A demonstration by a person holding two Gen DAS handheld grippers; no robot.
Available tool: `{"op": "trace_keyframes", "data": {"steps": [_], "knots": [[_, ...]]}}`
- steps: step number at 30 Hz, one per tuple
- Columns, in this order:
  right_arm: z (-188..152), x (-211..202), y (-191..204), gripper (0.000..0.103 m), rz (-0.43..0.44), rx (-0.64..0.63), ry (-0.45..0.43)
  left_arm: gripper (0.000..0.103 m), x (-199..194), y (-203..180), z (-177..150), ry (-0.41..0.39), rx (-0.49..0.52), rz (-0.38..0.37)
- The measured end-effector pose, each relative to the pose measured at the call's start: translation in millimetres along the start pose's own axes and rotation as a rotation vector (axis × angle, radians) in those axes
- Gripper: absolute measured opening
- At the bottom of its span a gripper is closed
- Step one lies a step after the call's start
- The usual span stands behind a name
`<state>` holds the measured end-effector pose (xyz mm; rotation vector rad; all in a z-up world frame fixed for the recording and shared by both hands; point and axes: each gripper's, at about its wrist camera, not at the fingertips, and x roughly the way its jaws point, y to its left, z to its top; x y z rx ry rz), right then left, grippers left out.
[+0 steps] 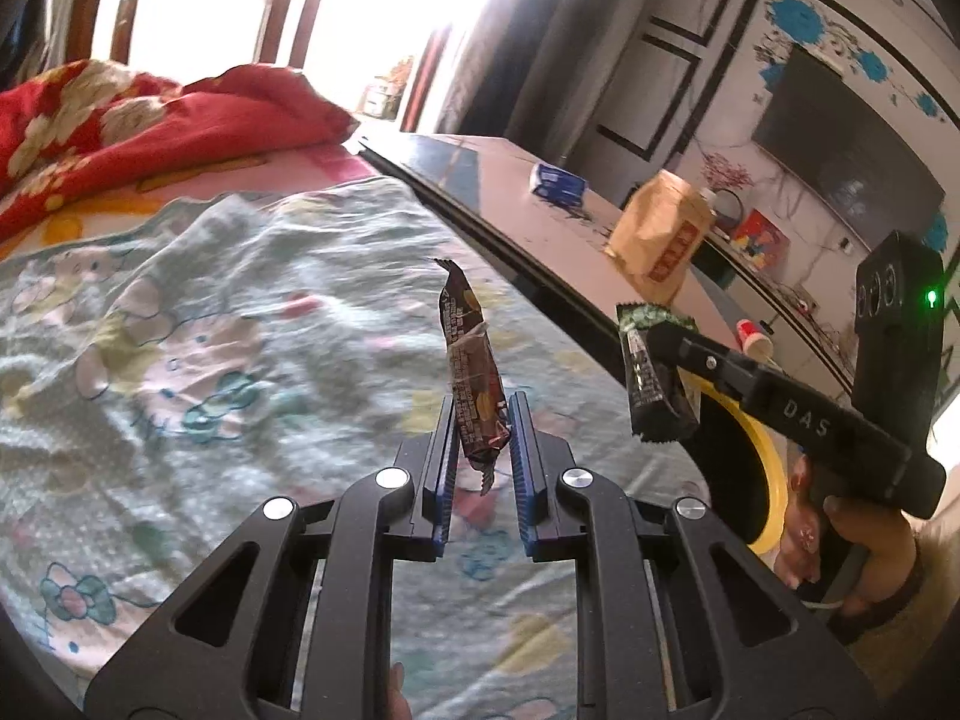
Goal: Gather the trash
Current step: 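Carry the chocolate wrapper and green snack wrapper from the bed over the bin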
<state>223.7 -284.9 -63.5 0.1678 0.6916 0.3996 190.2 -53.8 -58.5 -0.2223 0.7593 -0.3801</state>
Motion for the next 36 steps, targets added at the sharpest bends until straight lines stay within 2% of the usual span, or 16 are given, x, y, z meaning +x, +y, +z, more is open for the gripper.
{"op": "trace_keyframes", "data": {"steps": [21,36], "knots": [[-6,-77,-67,0.024,-0.112,0.095,-0.104,0.011,6,-85,-7,0.013,0.187,-0.082],[-18,-101,-106,0.024,-0.179,0.168,-0.131,0.011,25,-142,-24,0.059,0.330,-0.149]]}}
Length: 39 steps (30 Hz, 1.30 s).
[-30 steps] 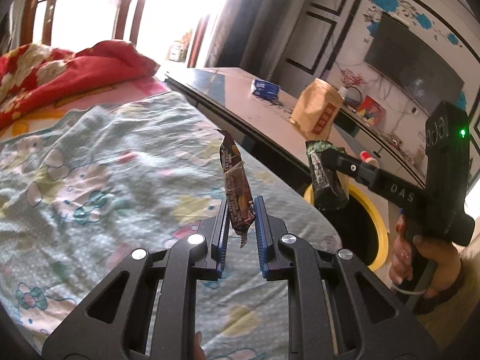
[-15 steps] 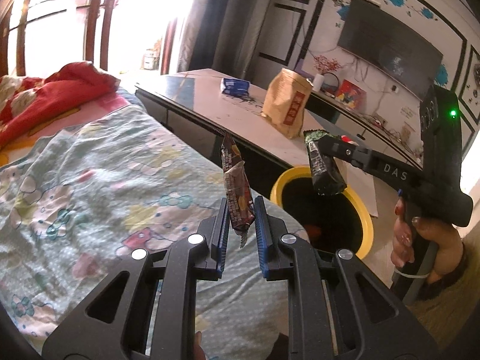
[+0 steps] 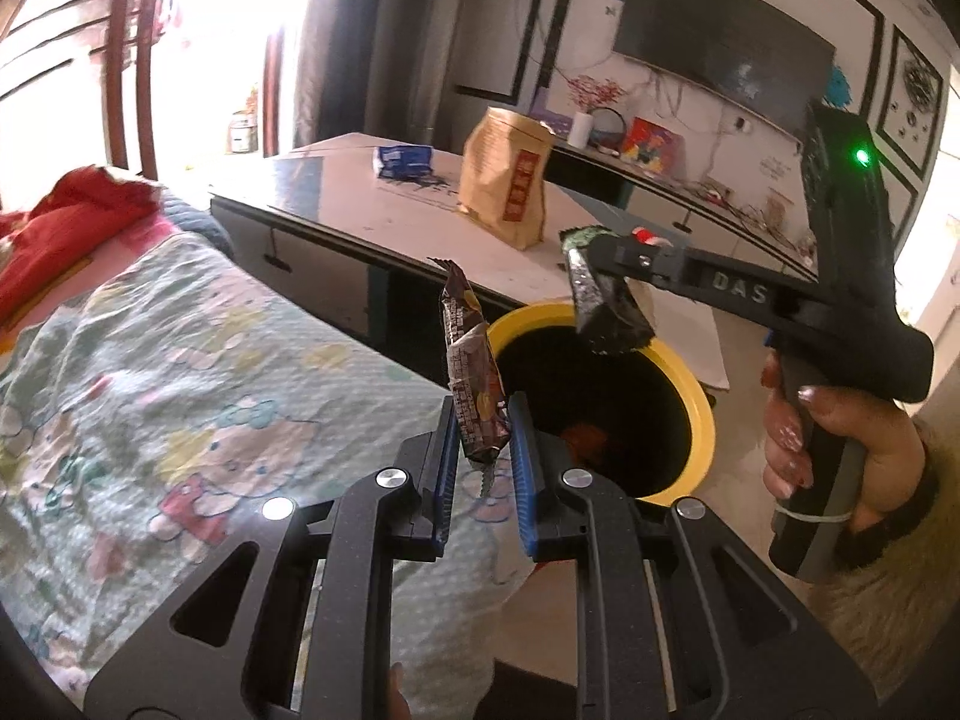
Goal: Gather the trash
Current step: 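Carry the chocolate wrapper and green snack wrapper from the bed over the bin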
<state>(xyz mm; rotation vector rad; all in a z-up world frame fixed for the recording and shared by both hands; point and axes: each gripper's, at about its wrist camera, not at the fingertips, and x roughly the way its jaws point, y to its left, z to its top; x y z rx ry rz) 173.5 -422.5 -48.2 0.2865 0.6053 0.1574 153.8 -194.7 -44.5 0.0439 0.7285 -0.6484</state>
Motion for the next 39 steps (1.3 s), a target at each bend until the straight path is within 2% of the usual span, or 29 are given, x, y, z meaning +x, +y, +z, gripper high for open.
{"op": "trace_keyframes", "data": {"steps": [18,28,39], "knots": [[-11,-6,-67,0.024,-0.127,0.115,0.010,0.011,48,-50,-7,0.081,0.144,-0.076],[-17,-1,-93,0.027,-0.156,0.171,0.032,0.011,83,-62,-5,0.138,0.153,-0.129],[-28,3,-114,0.031,-0.179,0.235,0.069,0.011,130,-74,6,0.202,0.183,-0.123]]}}
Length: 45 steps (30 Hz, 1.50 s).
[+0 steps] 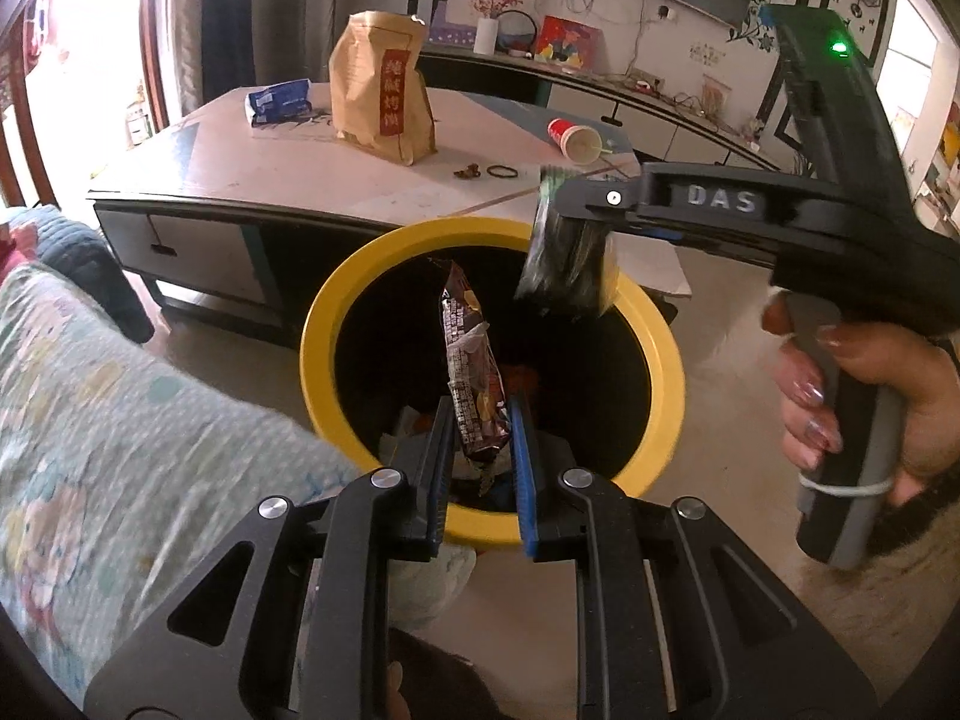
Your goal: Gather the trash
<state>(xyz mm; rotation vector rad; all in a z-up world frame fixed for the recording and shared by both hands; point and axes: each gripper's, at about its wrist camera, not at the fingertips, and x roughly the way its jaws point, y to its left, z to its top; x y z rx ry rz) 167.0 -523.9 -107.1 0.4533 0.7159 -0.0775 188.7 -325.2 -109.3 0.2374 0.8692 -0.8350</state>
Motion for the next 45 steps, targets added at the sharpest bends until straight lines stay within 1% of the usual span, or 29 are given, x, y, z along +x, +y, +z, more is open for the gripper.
{"op": "trace_keyframes", "data": {"steps": [1,4,6,7,9,13,14,15,17,18,19,21,25,32,34,39,45], "knots": [[0,-1,-2,0.031,-0.001,0.002,-0.002,0.011,4,-1,3,0.003,0.002,0.000],[-1,-4,-9,0.037,-0.010,0.016,-0.010,0.012,15,-2,13,0.017,0.007,-0.009],[0,-6,-13,0.041,-0.012,0.027,-0.014,0.024,18,-3,15,0.024,0.011,-0.005],[0,-8,-14,0.041,-0.015,0.031,-0.016,0.028,19,-3,16,0.027,0.012,-0.001],[0,-13,-18,0.048,-0.023,0.039,-0.026,0.048,19,-1,18,0.032,0.002,-0.003],[-2,-25,-18,0.057,-0.035,0.036,-0.045,0.066,13,3,15,0.031,-0.019,0.005],[-2,-28,-17,0.060,-0.040,0.031,-0.049,0.076,10,3,13,0.028,-0.023,0.012],[-3,-31,-15,0.063,-0.043,0.026,-0.054,0.082,8,4,13,0.024,-0.027,0.016],[-6,-38,-11,0.068,-0.050,0.015,-0.063,0.085,1,7,10,0.014,-0.044,0.011],[-7,-41,-8,0.072,-0.051,0.008,-0.069,0.090,-3,9,10,0.011,-0.053,0.020],[-8,-47,-5,0.075,-0.056,0.000,-0.079,0.093,-7,11,9,0.006,-0.062,0.035],[-9,-54,-2,0.083,-0.062,-0.005,-0.090,0.093,-16,15,7,-0.006,-0.080,0.055],[-12,-71,8,0.088,-0.071,-0.031,-0.111,0.093,-37,22,3,-0.032,-0.108,0.095],[-31,-95,32,0.096,-0.075,-0.074,-0.142,0.093,-89,34,-9,-0.123,-0.156,0.155],[-40,-101,42,0.097,-0.077,-0.088,-0.149,0.093,-102,37,-14,-0.148,-0.165,0.173],[-61,-111,69,0.097,-0.050,-0.136,-0.169,0.093,-143,49,-35,-0.213,-0.208,0.237],[-80,-119,105,0.097,0.001,-0.204,-0.198,0.093,-179,67,-65,-0.258,-0.289,0.307]]}}
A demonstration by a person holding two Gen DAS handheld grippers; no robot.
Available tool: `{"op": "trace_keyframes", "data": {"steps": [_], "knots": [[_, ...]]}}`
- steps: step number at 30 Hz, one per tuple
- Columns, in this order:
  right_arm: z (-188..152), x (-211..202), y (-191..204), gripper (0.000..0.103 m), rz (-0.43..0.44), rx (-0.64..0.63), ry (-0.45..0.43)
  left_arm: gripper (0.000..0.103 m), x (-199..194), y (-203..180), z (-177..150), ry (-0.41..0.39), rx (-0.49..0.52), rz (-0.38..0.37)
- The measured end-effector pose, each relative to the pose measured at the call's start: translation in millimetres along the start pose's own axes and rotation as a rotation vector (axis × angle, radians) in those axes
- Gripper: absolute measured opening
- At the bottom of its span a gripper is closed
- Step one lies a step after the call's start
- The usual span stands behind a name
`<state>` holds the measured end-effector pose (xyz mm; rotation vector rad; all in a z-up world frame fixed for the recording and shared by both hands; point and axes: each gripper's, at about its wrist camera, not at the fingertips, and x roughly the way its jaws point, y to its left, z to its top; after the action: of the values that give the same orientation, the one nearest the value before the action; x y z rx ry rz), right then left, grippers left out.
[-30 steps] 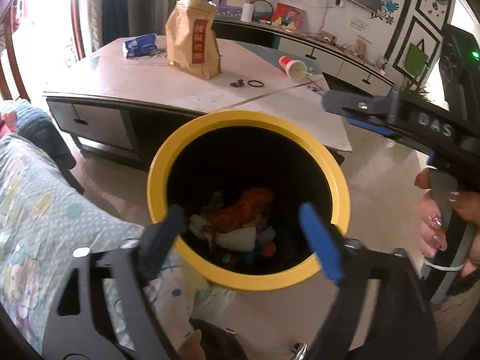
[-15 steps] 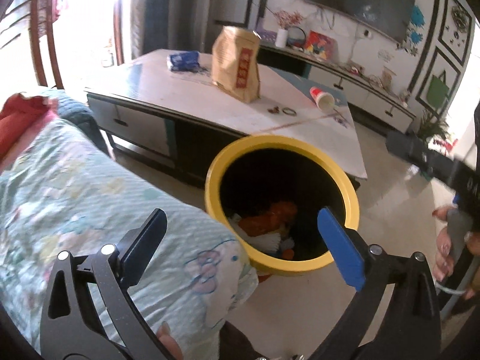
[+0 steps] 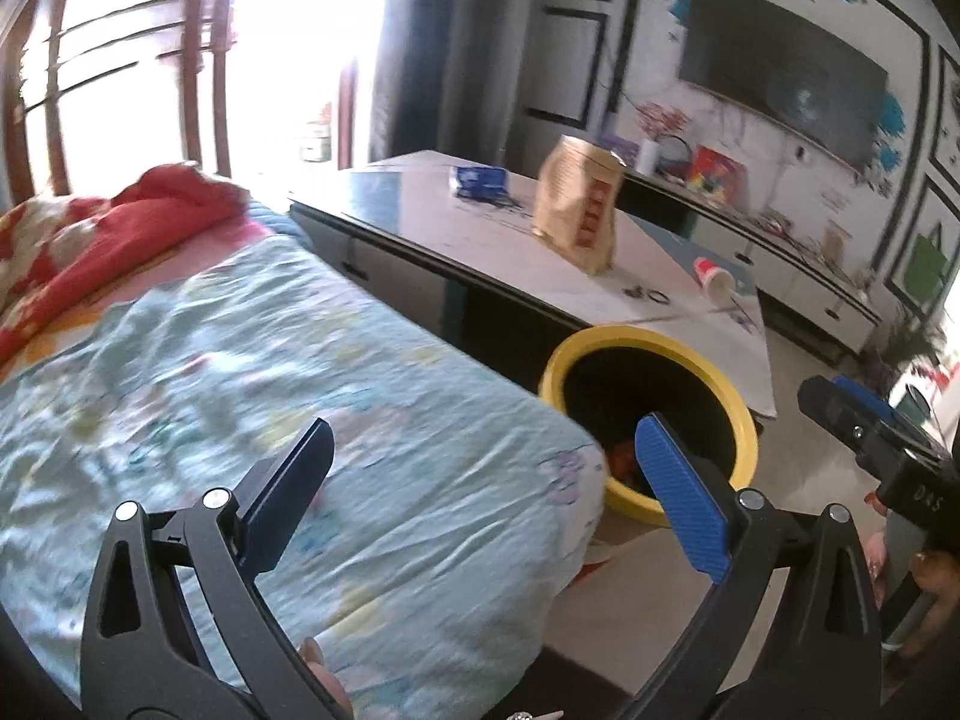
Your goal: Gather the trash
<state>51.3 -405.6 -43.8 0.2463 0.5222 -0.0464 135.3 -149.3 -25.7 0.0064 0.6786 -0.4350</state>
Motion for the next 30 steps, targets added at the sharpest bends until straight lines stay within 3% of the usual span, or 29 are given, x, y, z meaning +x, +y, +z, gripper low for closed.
{"op": "trace_keyframes", "data": {"steps": [10,16,21,30], "knots": [[-14,-29,59,0.097,0.090,-0.096,-0.150,0.093,-52,31,-26,-0.100,-0.013,0.179],[-32,-46,83,0.097,0.042,-0.184,-0.271,0.093,-85,40,-47,-0.219,-0.025,0.243],[-45,-55,91,0.097,-0.003,-0.234,-0.389,0.093,-95,43,-55,-0.281,-0.019,0.257],[-52,-46,92,0.097,0.013,-0.243,-0.371,0.093,-92,46,-63,-0.284,-0.046,0.241]]}}
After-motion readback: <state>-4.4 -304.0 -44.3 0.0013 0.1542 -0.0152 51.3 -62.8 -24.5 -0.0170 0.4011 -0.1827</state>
